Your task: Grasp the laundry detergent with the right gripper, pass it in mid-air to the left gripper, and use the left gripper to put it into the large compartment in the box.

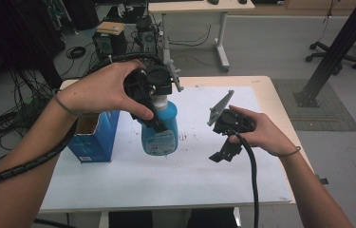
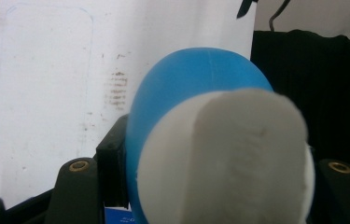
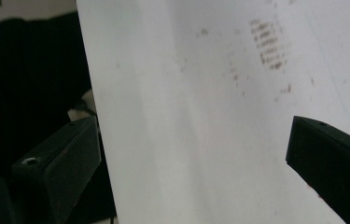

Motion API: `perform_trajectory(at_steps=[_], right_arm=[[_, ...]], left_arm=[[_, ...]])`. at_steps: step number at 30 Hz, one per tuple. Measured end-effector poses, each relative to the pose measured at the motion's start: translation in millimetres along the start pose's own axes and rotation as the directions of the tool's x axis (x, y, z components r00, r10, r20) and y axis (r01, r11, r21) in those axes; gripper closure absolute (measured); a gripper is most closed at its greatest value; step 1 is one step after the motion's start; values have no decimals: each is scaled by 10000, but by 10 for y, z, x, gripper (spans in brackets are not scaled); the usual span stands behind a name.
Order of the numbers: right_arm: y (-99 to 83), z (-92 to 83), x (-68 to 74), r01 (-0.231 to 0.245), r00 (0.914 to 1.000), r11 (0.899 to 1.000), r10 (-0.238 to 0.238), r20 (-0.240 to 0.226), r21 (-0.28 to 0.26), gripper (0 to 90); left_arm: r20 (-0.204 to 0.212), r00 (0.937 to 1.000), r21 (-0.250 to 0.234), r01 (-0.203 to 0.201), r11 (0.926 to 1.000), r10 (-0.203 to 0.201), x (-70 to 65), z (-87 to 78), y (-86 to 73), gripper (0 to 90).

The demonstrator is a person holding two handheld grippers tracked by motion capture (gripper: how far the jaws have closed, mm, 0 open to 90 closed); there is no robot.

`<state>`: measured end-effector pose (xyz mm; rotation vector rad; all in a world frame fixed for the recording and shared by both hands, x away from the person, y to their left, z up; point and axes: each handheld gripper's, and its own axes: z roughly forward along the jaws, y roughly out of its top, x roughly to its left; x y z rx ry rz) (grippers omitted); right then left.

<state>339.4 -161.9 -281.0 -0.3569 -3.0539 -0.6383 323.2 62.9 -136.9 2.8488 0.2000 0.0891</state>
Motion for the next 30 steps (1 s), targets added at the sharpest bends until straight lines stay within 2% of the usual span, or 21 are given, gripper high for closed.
perform_trajectory(at_steps=[4,14,17,18,19,20,23,24,26,27,28,29,30], right_arm=[[-86,-6,-14,-226,9993,9997,222,289,130,32],[-178,25,-37,-420,9980,9991,416,466,57,35],[-221,50,-48,-526,9974,9986,521,498,93,35],[-229,54,-48,-537,9972,9985,531,522,111,35],[-229,54,-48,-537,9972,9985,531,522,111,35],[-253,70,-50,-568,9970,9982,558,534,181,36],[-281,94,-57,-643,9964,9977,631,559,200,36],[-284,97,-58,-652,9964,9976,640,556,210,36],[-304,124,-66,-706,9961,9972,692,545,234,36],[-304,124,-66,-706,9961,9972,692,545,234,36],[-309,131,-68,-705,9960,9972,690,563,249,36],[-309,131,-68,-705,9960,9972,690,563,249,36],[-314,144,-73,-701,9961,9972,686,558,251,37]], left_arm=[[3,10000,6,-36,10000,36,3,1,21,378],[-59,10000,-79,-1,10000,0,-1,-25,89,378],[-211,9995,-142,235,9996,-238,14,-47,102,378],[-398,9981,-107,476,9988,-480,34,-75,106,378],[-398,9981,-107,476,9988,-480,34,-75,106,378],[-657,9942,-222,841,9962,-854,62,-144,109,378],[-657,9942,-222,841,9962,-854,62,-144,109,378],[-1009,9860,-224,1309,9911,-1325,95,-236,98,378],[-1009,9860,-224,1309,9911,-1325,95,-236,98,378],[-1144,9828,-264,1426,9894,-1447,103,-264,96,378],[-1294,9756,-237,1757,9842,-1773,126,-316,87,378],[-1294,9756,-237,1757,9842,-1773,126,-316,87,378],[-1368,9730,-311,1836,9825,-1862,136,-338,82,378]])
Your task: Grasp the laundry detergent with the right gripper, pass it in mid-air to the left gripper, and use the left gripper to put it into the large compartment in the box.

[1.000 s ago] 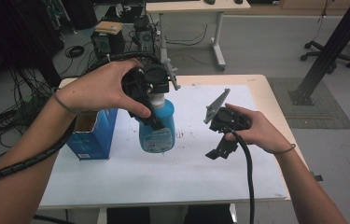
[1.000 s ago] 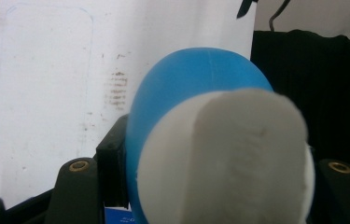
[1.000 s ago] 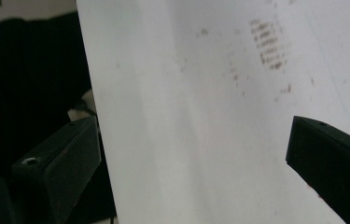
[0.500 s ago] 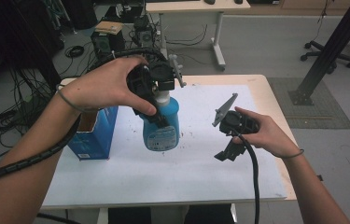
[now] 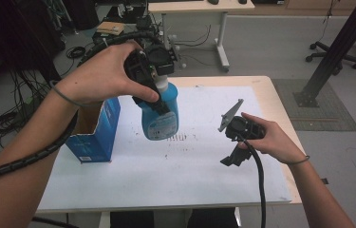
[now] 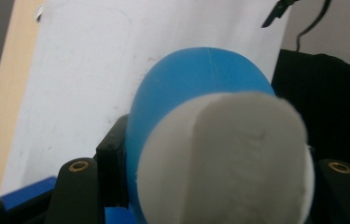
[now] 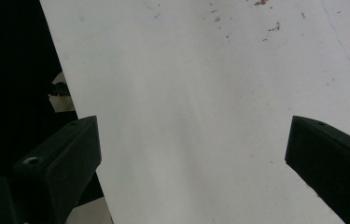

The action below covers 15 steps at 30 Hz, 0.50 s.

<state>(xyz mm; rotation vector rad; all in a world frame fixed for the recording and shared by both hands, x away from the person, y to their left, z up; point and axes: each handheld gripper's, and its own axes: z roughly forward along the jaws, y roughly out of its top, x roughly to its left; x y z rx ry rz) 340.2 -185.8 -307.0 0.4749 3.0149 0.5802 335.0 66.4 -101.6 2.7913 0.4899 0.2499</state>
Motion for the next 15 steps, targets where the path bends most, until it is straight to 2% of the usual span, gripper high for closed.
perform_trajectory(at_steps=[1,2,3,5,6,8,9,10,11,14,15], right_arm=[[-1,2,-1,-14,10000,10000,14,0,22,36],[-2,6,-3,-22,10000,10000,22,9,19,36],[-3,8,-4,-47,10000,10000,47,-8,23,37],[1,9,-5,-73,10000,10000,72,28,27,37],[3,6,-5,-63,10000,10000,63,30,41,36],[3,0,-2,-94,10000,9999,94,2,77,36],[3,0,-2,-94,10000,9999,94,2,77,37],[3,0,-2,-94,10000,9999,94,2,77,37],[1,-1,-5,-66,10000,9999,66,11,101,37],[-10,0,-4,-112,9999,9999,112,10,103,37],[-10,0,-4,-112,9999,9999,112,10,103,37]], left_arm=[[-99,9999,-187,41,9998,-43,26,-42,-11,378],[-122,9997,-163,200,9997,-202,48,-62,-16,378],[-211,9984,-261,524,9983,-530,110,-134,-36,378],[-211,9984,-261,524,9983,-530,110,-134,-36,378],[-506,9897,-335,1322,9907,-1338,196,-248,-62,378],[-506,9897,-335,1322,9907,-1338,196,-248,-62,378],[-651,9836,-349,1665,9854,-1685,240,-304,-73,378],[-651,9836,-349,1665,9854,-1685,240,-304,-73,378],[-1042,9654,-334,2370,9709,-2392,338,-439,-113,378],[-1042,9654,-334,2370,9709,-2392,338,-439,-113,378],[-1099,9533,-435,2781,9596,-2813,394,-499,-146,378]])
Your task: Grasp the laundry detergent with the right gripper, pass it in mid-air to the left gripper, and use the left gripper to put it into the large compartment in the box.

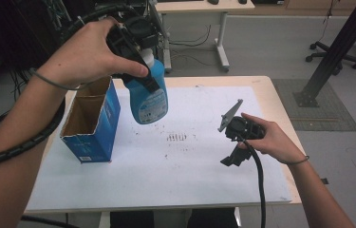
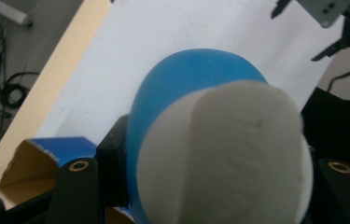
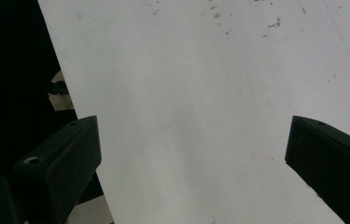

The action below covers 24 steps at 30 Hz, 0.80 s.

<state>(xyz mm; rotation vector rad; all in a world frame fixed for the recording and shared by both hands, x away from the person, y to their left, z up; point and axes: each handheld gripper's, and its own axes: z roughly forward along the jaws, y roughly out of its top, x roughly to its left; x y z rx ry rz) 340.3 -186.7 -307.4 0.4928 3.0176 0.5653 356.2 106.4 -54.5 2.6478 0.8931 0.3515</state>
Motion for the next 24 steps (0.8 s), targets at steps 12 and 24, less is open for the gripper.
perform_trajectory(at_steps=[12,24], right_arm=[[-6,-7,17,2,10000,9999,-3,-46,-127,37],[-18,24,6,-23,10000,9999,22,-17,-99,39]], left_arm=[[-554,9695,-100,2385,9711,-2387,454,-166,-192,378],[-1440,8057,0,5806,8142,-5746,1164,-98,-706,378]])
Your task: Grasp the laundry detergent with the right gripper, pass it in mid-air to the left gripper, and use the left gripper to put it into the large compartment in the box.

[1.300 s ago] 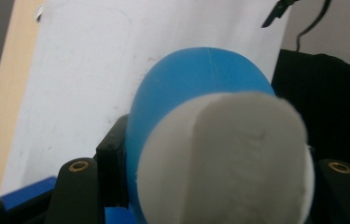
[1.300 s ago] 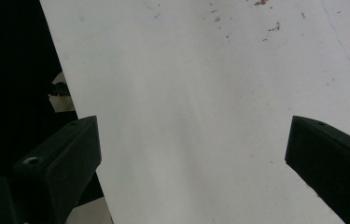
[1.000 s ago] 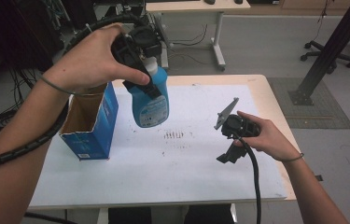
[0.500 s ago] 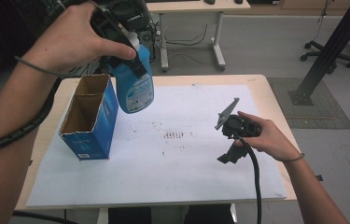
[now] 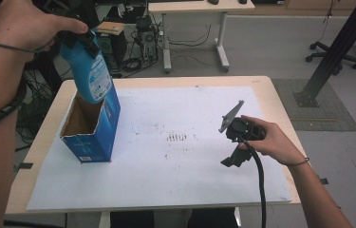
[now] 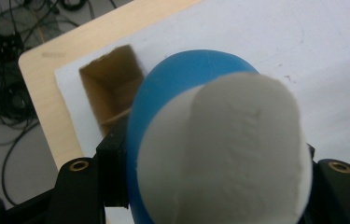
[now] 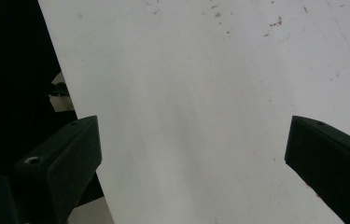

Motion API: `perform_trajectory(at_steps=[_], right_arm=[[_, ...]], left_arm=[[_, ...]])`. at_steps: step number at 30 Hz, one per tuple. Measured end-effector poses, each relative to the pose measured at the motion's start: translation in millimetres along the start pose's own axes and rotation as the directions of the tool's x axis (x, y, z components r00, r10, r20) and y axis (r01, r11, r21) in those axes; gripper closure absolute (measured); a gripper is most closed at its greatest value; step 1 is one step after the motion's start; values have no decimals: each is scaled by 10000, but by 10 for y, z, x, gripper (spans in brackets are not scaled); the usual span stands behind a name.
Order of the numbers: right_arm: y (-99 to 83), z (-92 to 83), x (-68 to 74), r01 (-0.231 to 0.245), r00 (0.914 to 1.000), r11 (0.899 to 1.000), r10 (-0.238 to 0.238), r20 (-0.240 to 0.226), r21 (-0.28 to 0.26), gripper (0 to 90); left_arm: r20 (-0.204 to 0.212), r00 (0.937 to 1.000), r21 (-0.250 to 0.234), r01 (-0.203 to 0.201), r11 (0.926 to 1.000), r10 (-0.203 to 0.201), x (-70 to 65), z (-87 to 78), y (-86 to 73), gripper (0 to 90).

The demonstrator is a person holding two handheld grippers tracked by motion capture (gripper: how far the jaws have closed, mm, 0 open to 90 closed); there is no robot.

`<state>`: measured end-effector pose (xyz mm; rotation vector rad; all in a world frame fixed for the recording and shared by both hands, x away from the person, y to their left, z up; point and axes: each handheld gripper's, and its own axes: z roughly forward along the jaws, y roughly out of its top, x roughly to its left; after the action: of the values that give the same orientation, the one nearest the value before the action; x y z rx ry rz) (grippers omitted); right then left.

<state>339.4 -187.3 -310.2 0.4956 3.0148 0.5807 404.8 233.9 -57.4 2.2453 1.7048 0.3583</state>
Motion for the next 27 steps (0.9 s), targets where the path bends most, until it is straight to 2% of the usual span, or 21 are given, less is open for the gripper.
perform_trajectory(at_steps=[3,4,5,9,10,12,13,18,21,22,27], right_arm=[[4,5,-2,5,10000,10000,-5,39,-7,39],[4,5,-2,5,10000,10000,-5,39,-7,39],[7,5,-4,10,10000,10000,-10,38,-9,38],[19,8,2,42,10000,10000,-42,46,2,39],[19,8,2,42,10000,10000,-42,46,2,39],[19,11,2,50,10000,10000,-50,60,12,39],[19,11,2,50,10000,10000,-50,60,12,39],[16,8,-3,26,9999,10000,-26,98,30,38],[24,5,0,42,9999,10000,-42,98,25,39],[25,5,0,43,9999,10000,-43,105,23,38],[29,19,1,64,10000,10000,-64,75,45,38]], left_arm=[[0,10000,0,0,10000,0,0,0,0,378],[-64,9998,-1,182,9998,-182,41,12,-9,378],[-212,9971,41,733,9973,-732,204,89,-52,378],[-212,9971,41,733,9973,-732,204,89,-52,378],[-178,9945,72,1035,9946,-1034,297,142,-81,378],[-178,9945,72,1035,9946,-1034,297,142,-81,378],[-239,9923,87,1215,9926,-1212,380,209,-117,378],[-236,9924,95,1213,9926,-1211,389,222,-122,378],[-279,9917,129,1263,9919,-1259,411,289,-141,378],[-300,9912,136,1295,9915,-1290,422,368,-157,378],[-294,9908,148,1326,9911,-1322,431,440,-175,378]])
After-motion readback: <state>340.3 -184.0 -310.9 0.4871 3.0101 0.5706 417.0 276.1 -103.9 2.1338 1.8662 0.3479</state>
